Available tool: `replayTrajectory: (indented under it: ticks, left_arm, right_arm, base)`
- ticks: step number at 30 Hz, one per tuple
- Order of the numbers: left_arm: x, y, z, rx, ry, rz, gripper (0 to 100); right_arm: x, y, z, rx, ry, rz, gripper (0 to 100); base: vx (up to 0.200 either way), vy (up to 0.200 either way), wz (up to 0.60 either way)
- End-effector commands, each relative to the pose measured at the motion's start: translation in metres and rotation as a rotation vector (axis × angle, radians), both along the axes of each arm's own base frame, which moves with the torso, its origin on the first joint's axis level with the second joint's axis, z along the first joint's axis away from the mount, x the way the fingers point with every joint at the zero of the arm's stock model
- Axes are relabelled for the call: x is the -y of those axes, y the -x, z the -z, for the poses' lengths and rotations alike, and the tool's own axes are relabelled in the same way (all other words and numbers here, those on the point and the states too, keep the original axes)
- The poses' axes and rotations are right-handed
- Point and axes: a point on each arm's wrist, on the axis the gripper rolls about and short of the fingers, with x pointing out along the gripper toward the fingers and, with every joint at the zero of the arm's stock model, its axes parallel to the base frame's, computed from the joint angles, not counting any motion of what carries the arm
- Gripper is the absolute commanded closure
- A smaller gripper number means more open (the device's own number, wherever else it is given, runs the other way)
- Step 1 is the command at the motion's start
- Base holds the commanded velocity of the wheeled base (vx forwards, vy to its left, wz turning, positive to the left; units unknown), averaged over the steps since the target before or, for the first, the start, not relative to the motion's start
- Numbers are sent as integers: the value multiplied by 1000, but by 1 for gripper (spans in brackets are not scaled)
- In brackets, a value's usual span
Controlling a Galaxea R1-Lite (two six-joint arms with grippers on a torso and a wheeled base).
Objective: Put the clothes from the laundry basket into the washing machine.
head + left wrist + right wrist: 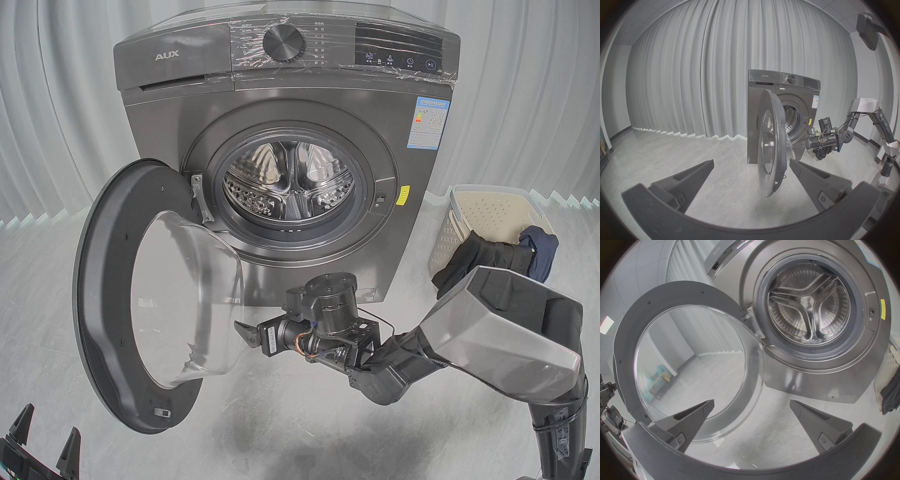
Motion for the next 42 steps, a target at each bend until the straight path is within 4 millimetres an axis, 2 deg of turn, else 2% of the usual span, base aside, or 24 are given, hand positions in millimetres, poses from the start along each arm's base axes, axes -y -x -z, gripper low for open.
replayTrajectory:
  ticks: [1,4,8,21,31,33,34,37,39,42]
  left_arm:
    - [0,0,5,-1,0,0,0]
    - [0,0,5,-1,0,0,0]
    - [0,0,5,-1,0,1,0]
    - [0,0,5,-1,0,0,0]
    - [0,0,5,-1,0,1,0]
    - [0,0,5,-1,0,0,0]
    - [0,0,5,-1,2,0,0]
    - [0,0,5,-1,2,1,0]
    - [0,0,5,-1,2,1,0]
    - [0,0,5,-1,2,1,0]
  right_arm:
    - [-19,6,8,1,-3,-36,0]
    - [-31,12,7,14,-24,-61,0]
    - [-37,14,2,29,-44,-67,0]
    - [-35,6,-2,33,-64,-42,0]
    - [-34,4,6,27,-47,-14,0]
    - [-29,4,-2,35,-46,17,0]
    - [-20,2,-15,52,-59,37,0]
    - [-1,4,-35,66,-60,62,0]
    - [25,13,-57,91,-44,80,0]
    - [62,31,-76,126,-24,106,0]
  base:
    - [0,0,0]
    - [0,0,0]
    - [0,0,0]
    - [0,0,0]
    - [0,0,0]
    - [0,0,0]
    - [0,0,0]
    - [0,0,0]
    - [0,0,0]
    - [0,0,0]
